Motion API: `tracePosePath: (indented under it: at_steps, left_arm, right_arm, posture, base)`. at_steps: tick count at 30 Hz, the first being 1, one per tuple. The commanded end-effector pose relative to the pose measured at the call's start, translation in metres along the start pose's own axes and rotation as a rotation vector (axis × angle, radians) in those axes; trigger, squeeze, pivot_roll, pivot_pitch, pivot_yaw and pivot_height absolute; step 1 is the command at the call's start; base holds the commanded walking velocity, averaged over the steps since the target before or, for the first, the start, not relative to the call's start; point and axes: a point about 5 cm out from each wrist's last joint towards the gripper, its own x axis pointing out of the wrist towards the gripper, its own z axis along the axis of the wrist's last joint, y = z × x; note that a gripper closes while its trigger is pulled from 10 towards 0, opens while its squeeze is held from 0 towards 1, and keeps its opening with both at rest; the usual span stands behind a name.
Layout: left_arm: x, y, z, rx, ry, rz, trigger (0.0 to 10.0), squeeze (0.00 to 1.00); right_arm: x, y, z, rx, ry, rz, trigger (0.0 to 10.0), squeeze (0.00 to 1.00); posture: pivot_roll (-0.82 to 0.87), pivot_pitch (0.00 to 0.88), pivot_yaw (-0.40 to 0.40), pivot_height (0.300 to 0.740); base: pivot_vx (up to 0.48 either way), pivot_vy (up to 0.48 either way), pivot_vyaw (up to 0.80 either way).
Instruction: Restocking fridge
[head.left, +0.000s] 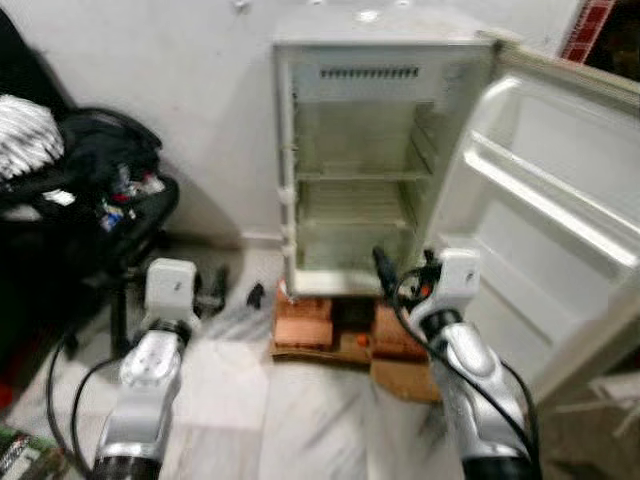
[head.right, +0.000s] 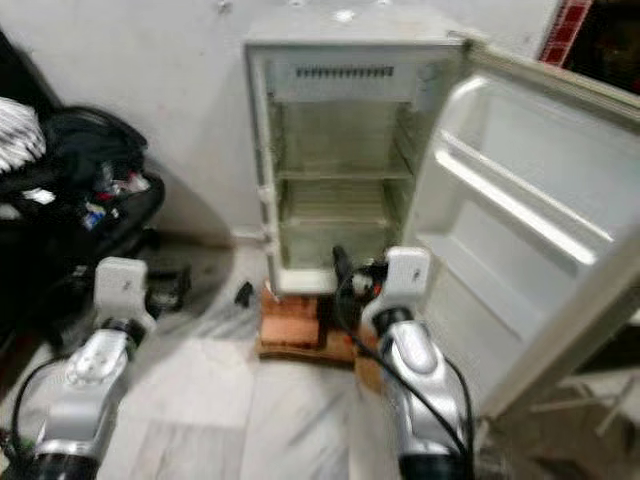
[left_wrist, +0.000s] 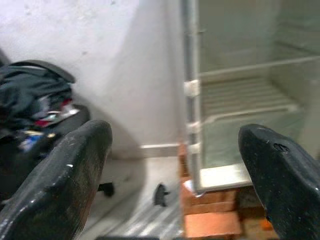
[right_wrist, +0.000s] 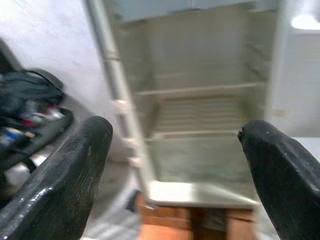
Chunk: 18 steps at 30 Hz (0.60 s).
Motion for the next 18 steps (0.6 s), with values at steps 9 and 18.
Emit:
tracePosePath:
  at_steps: [9, 18]
  left_arm:
    - [-0.002, 0.006, -0.008, -0.018, 0.049, 0.023, 10.0, 0.0]
    - [-0.003, 0.007, -0.008, 0.01, 0.047, 0.014, 10.0, 0.0]
  right_arm:
    - [-0.001, 0.014, -0.01, 0.041, 0.07, 0.12, 10.0, 0.0]
    - [-0.002, 0.02, -0.013, 0.059, 0.096, 0.184, 10.0, 0.0]
  posture:
    - [0.03, 0.006, -0.003, 0.74]
    - [0.04, 0.011, -0.006, 0.74]
  base:
    - [0.0, -0.47, 0.0]
    - [0.0, -0.443, 0.0]
